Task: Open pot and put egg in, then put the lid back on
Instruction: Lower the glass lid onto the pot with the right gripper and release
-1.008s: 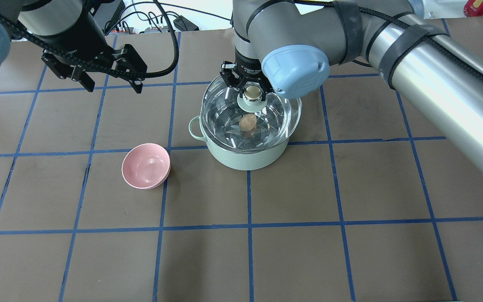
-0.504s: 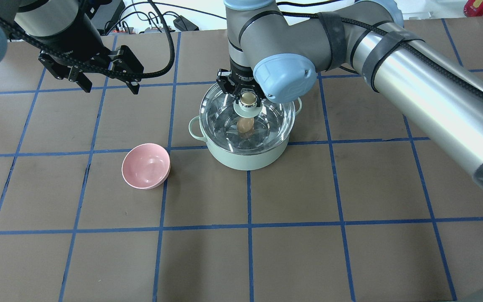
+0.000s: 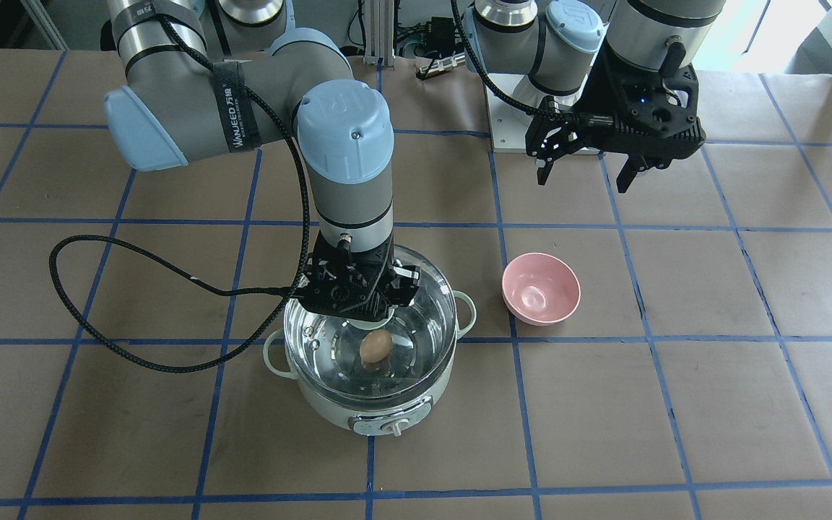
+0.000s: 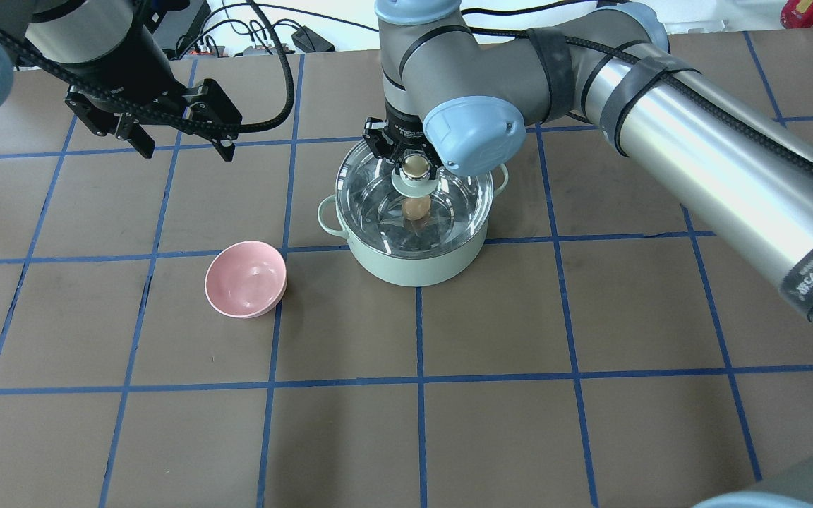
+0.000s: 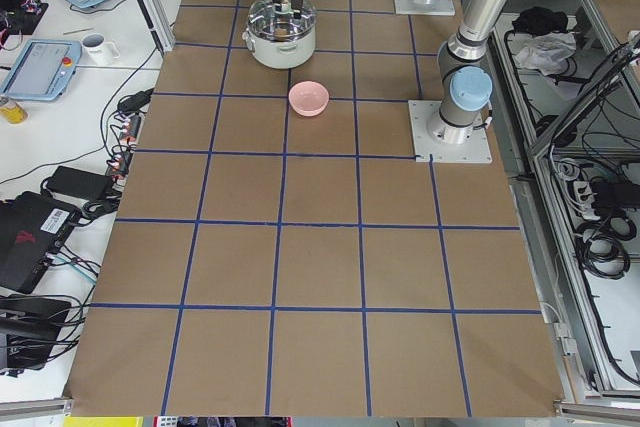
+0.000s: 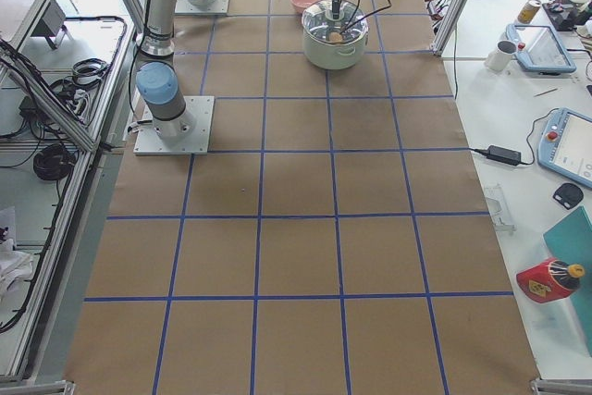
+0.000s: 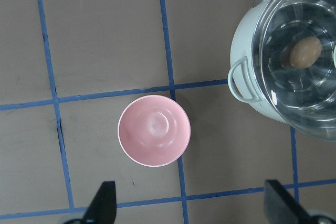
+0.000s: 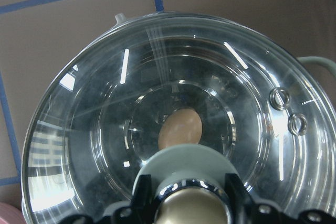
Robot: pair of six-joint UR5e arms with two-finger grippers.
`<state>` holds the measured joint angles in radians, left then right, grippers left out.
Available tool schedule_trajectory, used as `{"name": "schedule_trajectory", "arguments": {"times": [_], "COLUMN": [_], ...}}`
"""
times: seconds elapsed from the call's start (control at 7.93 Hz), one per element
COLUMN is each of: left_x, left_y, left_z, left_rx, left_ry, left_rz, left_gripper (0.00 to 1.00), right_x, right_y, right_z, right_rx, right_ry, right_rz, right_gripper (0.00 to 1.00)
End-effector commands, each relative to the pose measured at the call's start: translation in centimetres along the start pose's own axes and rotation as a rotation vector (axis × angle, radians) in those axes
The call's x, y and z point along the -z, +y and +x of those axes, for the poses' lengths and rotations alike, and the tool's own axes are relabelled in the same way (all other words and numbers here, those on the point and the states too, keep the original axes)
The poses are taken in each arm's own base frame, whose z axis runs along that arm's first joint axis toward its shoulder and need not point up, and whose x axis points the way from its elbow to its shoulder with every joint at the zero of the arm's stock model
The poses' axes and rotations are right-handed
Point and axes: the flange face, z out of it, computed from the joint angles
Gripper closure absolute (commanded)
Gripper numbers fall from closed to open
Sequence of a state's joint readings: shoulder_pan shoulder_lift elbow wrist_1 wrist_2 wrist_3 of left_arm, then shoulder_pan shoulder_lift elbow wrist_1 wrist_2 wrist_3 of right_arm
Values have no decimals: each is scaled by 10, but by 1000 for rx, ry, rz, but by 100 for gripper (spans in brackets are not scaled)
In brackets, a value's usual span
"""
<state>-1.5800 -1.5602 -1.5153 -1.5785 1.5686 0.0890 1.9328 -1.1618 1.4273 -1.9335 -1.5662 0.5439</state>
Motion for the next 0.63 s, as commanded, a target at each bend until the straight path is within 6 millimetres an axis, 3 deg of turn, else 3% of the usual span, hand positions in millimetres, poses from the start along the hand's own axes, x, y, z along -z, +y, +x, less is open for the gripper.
{"name": "schedule_trajectory", "arguments": {"times": [0.0,0.5], "left_x": [-5,-5], "left_y": [0,1], "left_z": [0,1], "left_rx": [0,-3], "left_ry": [2,2], "left_rz": [-11,-11], "left_gripper": [0,0], "right_x": [-4,-12], "right_y": [-2,-5], "right_z": [-1,-3], "right_rx": [1,-1], "right_ry": [0,-4], "right_rz": [0,6], "right_gripper": [100,100]}}
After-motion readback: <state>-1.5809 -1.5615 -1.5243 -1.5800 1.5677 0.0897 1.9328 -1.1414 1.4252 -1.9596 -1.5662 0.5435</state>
